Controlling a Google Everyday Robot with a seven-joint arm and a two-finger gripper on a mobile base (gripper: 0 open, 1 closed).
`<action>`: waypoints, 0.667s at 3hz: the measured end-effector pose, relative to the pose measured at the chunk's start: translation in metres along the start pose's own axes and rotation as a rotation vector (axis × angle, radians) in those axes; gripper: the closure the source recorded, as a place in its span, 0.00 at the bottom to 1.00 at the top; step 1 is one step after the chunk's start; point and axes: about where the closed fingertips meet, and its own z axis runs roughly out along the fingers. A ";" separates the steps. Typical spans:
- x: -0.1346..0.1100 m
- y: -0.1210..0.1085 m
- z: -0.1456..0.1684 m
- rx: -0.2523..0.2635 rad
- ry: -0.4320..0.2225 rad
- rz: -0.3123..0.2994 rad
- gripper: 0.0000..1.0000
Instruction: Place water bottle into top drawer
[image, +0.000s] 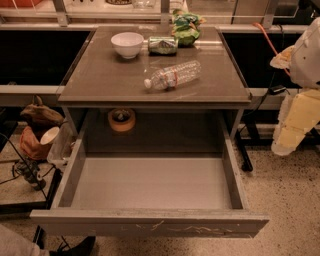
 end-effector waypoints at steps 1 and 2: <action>0.000 0.000 0.000 0.000 0.000 0.000 0.00; -0.010 -0.022 0.009 0.020 -0.029 -0.014 0.00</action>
Offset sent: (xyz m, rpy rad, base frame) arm 0.0591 0.0097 -0.0064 0.0435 -0.0518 0.0381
